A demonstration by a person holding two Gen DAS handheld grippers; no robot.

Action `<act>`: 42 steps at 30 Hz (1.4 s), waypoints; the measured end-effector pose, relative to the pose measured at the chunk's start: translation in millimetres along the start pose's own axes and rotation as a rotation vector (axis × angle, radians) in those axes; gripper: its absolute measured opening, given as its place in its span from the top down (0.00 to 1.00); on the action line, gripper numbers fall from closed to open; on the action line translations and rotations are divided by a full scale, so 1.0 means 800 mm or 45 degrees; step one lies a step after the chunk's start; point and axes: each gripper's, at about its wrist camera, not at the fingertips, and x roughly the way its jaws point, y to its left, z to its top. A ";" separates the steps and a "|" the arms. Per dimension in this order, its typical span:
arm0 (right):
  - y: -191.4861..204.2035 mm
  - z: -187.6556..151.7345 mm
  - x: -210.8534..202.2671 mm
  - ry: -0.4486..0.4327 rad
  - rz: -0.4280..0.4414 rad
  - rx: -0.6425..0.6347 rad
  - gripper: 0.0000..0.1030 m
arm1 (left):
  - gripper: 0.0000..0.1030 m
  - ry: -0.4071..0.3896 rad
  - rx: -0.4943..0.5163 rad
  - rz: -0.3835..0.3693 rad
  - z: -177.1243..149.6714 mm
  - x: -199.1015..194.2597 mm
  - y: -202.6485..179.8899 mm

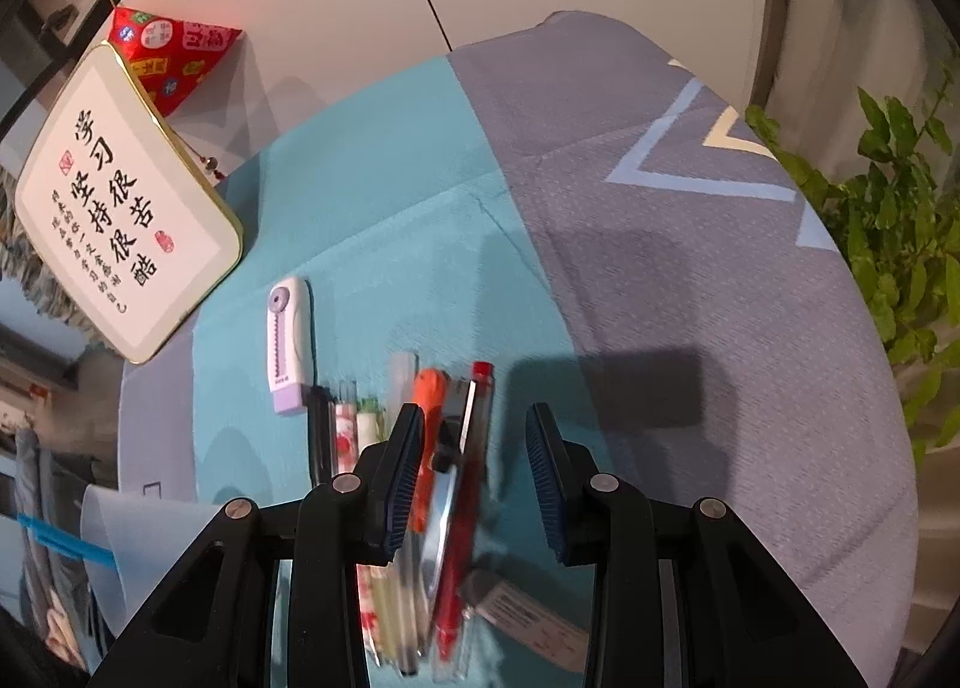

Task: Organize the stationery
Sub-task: 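Lower the right gripper onto the black pen and grasp it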

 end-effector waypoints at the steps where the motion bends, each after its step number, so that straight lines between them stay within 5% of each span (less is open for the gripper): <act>1: 0.005 0.000 0.003 -0.002 -0.010 -0.013 0.66 | 0.27 0.003 0.002 0.000 0.000 0.001 0.000; 4: 0.013 0.002 0.009 -0.013 -0.052 -0.043 0.69 | 0.27 0.005 0.001 -0.002 0.000 0.001 0.000; 6: 0.013 0.001 0.009 -0.021 -0.062 -0.053 0.86 | 0.27 0.007 0.001 -0.002 0.000 0.002 0.001; 20: 0.010 -0.030 -0.087 -0.234 0.049 -0.103 0.87 | 0.27 0.016 -0.001 -0.005 0.001 0.003 0.000; 34: 0.060 -0.059 -0.187 -0.483 0.054 -0.290 0.88 | 0.27 0.026 -0.007 -0.015 0.000 0.005 0.000; 42: 0.098 -0.074 -0.217 -0.533 0.132 -0.401 0.88 | 0.27 0.026 -0.006 -0.014 0.000 0.005 0.000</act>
